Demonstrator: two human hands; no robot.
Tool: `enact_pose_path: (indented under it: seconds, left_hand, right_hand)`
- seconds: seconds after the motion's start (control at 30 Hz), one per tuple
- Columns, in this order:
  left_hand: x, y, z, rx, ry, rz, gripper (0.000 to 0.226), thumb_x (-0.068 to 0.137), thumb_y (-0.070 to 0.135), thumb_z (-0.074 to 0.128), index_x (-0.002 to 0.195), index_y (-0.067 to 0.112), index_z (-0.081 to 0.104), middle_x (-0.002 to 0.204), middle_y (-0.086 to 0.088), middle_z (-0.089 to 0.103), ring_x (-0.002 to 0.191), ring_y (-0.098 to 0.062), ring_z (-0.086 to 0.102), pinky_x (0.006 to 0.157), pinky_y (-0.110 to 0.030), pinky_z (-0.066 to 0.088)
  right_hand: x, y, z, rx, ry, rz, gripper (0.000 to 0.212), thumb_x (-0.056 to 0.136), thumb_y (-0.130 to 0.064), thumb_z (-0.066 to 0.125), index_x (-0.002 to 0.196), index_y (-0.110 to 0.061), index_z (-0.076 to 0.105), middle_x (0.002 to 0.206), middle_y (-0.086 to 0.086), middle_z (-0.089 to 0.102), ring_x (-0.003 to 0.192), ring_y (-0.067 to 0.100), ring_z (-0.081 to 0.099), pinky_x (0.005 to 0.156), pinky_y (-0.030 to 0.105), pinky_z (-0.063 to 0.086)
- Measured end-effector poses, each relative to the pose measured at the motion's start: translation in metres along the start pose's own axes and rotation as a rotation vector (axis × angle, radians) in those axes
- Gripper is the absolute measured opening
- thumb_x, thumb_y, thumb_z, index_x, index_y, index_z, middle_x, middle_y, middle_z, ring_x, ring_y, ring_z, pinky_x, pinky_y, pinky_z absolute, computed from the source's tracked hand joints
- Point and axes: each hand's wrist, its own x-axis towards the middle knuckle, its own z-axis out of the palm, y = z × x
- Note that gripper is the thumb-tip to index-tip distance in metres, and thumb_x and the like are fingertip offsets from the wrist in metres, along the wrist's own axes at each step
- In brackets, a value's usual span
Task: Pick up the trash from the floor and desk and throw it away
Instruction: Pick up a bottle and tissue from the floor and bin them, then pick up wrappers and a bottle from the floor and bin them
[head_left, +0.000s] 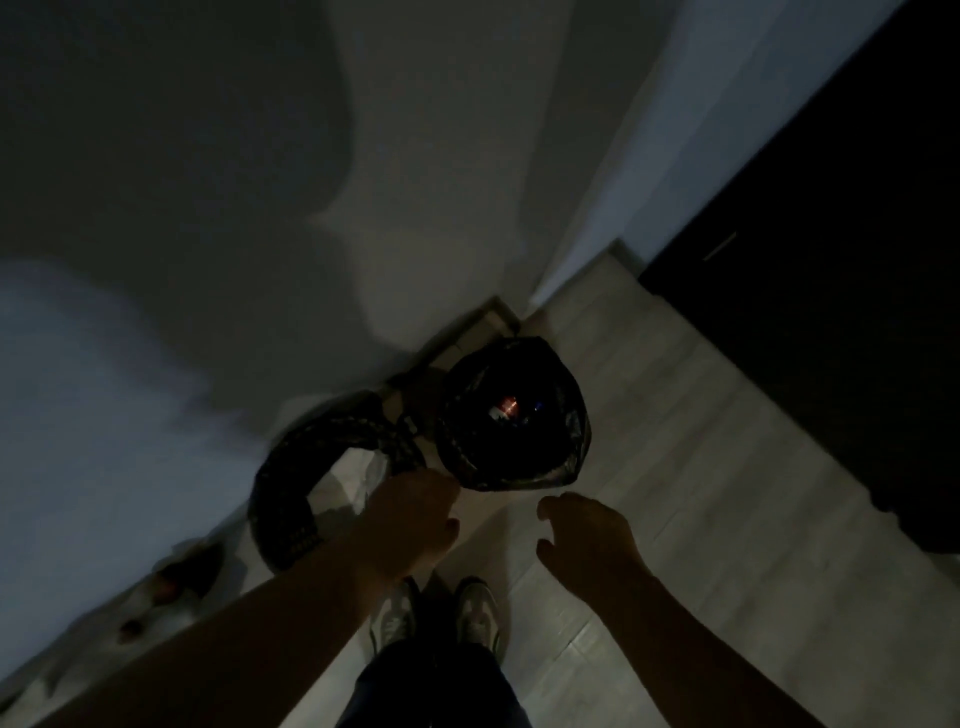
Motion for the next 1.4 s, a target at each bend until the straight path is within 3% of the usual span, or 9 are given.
enact_pose_path:
  seconds: [0.2,0.3,0.5,0.7,0.77,0.87,1.07,1.23,1.4]
  left_hand:
    - [-0.099,0.021,-0.083,-0.044,0.113,-0.082,0.043,0.100,0.027,0.040,0.141,0.015,0.040,0.144,-0.004,0.044,0.131,-0.019,0.042,0.106,-0.027,0.031]
    - [-0.150,0.034,-0.111,-0.064,0.207,-0.145,0.040,0.100,0.027,0.038,0.138,0.015,0.045,0.140,-0.003,0.050,0.125,-0.016,0.048,0.102,-0.022,0.036]
    - [-0.264,0.054,-0.134,-0.170,0.294,-0.410,0.043,0.094,0.030,0.049,0.135,0.020,0.046,0.136,-0.004,0.051,0.123,-0.022,0.049,0.100,-0.031,0.039]
    - [-0.393,0.079,-0.131,-0.236,0.522,-0.653,0.039,0.092,0.037,0.050,0.128,0.022,0.052,0.124,-0.003,0.056,0.112,-0.020,0.054,0.093,-0.028,0.043]
    - [-0.438,0.084,-0.128,-0.261,0.613,-0.743,0.038,0.092,0.039,0.051,0.128,0.024,0.051,0.123,0.000,0.057,0.112,-0.018,0.054,0.094,-0.028,0.042]
    - [-0.501,0.095,-0.116,-0.286,0.726,-0.873,0.038,0.091,0.038,0.053,0.126,0.024,0.052,0.123,0.002,0.058,0.111,-0.017,0.055,0.094,-0.029,0.043]
    - [-0.615,0.135,-0.064,-0.338,0.878,-1.147,0.036,0.090,0.039,0.054,0.124,0.024,0.055,0.120,0.004,0.060,0.108,-0.015,0.059,0.092,-0.029,0.047]
    - [-0.713,0.196,0.003,-0.368,0.962,-1.382,0.030,0.089,0.036,0.057,0.116,0.024,0.060,0.115,0.004,0.062,0.102,-0.016,0.060,0.086,-0.028,0.049]
    - [-0.806,0.269,0.077,-0.336,1.035,-1.573,0.039,0.089,0.042,0.056,0.125,0.027,0.054,0.120,0.009,0.060,0.107,-0.011,0.057,0.088,-0.025,0.046]
  right_hand:
    - [-0.056,-0.052,-0.102,-0.077,0.115,-0.151,0.038,0.094,-0.030,0.050,0.130,-0.017,0.049,0.129,0.005,0.054,0.120,0.022,0.051,0.097,0.032,0.045]
    - [-0.088,-0.077,-0.138,-0.113,0.088,-0.270,0.039,0.096,-0.028,0.049,0.131,-0.014,0.047,0.131,0.007,0.052,0.121,0.024,0.049,0.099,0.032,0.041]
    - [-0.157,-0.129,-0.204,-0.138,0.091,-0.527,0.029,0.092,-0.026,0.052,0.116,-0.010,0.057,0.113,0.008,0.059,0.104,0.025,0.056,0.089,0.036,0.046]
    - [-0.229,-0.196,-0.250,-0.245,0.102,-0.835,0.030,0.085,-0.032,0.060,0.111,-0.018,0.059,0.097,-0.004,0.057,0.093,0.016,0.056,0.071,0.025,0.039]
    - [-0.253,-0.230,-0.258,-0.253,0.117,-0.963,0.033,0.085,-0.032,0.060,0.116,-0.020,0.059,0.104,-0.004,0.060,0.099,0.015,0.057,0.073,0.022,0.037]
    - [-0.294,-0.285,-0.260,-0.268,0.143,-1.146,0.037,0.085,-0.031,0.061,0.121,-0.023,0.058,0.116,-0.004,0.061,0.101,0.013,0.057,0.077,0.020,0.040]
    - [-0.396,-0.371,-0.229,-0.426,0.194,-1.490,0.040,0.085,-0.034,0.060,0.123,-0.023,0.057,0.113,-0.004,0.062,0.099,0.015,0.058,0.076,0.024,0.041]
    - [-0.507,-0.407,-0.175,-0.486,0.154,-1.729,0.039,0.085,-0.033,0.061,0.122,-0.023,0.058,0.116,-0.004,0.062,0.099,0.014,0.058,0.077,0.023,0.042]
    - [-0.628,-0.417,-0.112,-0.512,0.134,-1.923,0.036,0.083,-0.032,0.061,0.117,-0.021,0.061,0.112,-0.001,0.064,0.099,0.016,0.059,0.083,0.031,0.049]
